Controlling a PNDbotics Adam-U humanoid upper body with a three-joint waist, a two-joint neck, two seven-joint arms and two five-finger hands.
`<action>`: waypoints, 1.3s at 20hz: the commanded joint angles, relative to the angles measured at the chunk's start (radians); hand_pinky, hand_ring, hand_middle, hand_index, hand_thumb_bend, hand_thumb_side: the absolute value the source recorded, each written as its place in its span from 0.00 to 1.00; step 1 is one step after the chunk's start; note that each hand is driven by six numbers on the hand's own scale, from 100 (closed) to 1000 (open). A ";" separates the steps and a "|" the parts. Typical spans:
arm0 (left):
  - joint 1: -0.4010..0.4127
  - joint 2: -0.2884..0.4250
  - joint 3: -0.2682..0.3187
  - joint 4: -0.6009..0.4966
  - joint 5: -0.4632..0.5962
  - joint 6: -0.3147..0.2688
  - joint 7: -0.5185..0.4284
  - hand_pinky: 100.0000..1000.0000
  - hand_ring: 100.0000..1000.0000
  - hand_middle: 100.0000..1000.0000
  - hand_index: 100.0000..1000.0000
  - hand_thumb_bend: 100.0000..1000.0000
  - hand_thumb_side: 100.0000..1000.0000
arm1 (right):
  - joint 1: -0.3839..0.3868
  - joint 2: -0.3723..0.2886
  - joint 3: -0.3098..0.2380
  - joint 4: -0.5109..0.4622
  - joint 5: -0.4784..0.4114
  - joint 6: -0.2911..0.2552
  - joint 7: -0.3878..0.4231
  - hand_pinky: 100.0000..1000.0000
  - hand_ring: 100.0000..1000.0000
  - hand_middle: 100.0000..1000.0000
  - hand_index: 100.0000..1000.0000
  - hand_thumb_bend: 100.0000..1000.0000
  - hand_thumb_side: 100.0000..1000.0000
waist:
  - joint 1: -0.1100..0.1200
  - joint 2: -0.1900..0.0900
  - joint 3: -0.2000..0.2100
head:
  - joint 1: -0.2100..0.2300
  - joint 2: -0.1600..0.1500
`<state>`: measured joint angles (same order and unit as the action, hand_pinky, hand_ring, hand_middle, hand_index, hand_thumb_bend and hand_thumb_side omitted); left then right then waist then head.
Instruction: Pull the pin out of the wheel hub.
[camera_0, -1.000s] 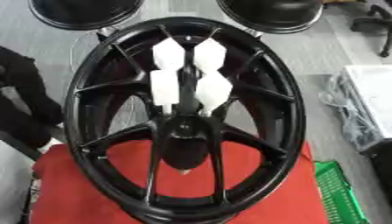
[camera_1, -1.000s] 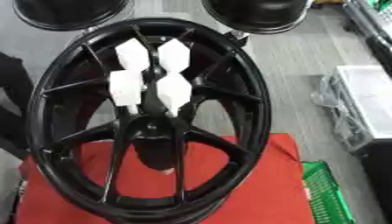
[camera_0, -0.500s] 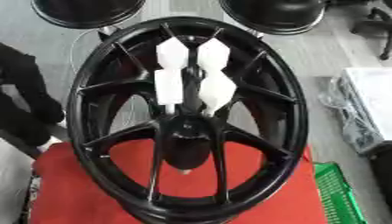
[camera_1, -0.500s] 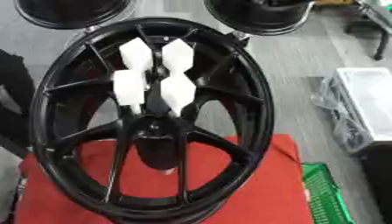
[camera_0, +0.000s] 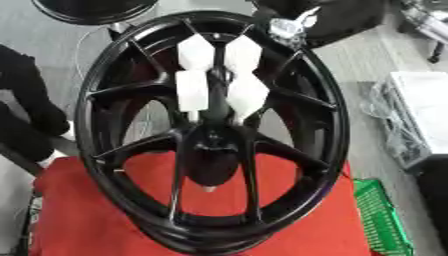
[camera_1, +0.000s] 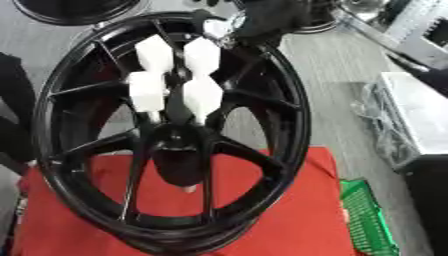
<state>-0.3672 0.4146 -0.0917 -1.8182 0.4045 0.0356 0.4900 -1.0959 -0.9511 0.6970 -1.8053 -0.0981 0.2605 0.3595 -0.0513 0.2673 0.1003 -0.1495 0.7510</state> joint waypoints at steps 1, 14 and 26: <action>-0.002 0.024 0.011 -0.012 0.001 -0.004 0.002 0.53 0.86 0.77 0.65 0.32 0.59 | -0.072 0.067 0.030 0.069 0.019 0.023 0.053 0.78 0.76 0.76 0.84 0.00 0.52 | 0.005 -0.026 -0.006 | 0.015 0.006; 0.002 0.026 0.012 -0.010 0.003 -0.004 0.003 0.53 0.86 0.77 0.65 0.31 0.60 | -0.102 0.111 -0.009 0.131 0.064 -0.056 0.271 0.76 0.72 0.76 0.83 0.25 0.18 | 0.008 -0.025 -0.012 | 0.021 0.009; -0.003 0.023 0.008 -0.010 0.004 -0.002 -0.001 0.53 0.87 0.77 0.65 0.31 0.60 | -0.038 0.051 -0.042 0.093 0.082 -0.118 0.312 0.74 0.66 0.72 0.80 0.36 0.05 | 0.007 -0.023 -0.006 | 0.020 0.000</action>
<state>-0.3596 0.4146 -0.0889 -1.8181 0.4052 0.0343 0.4916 -1.1219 -0.8663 0.6762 -1.6989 -0.0222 0.1474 0.6688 -0.0489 0.2673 0.0938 -0.1261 0.7617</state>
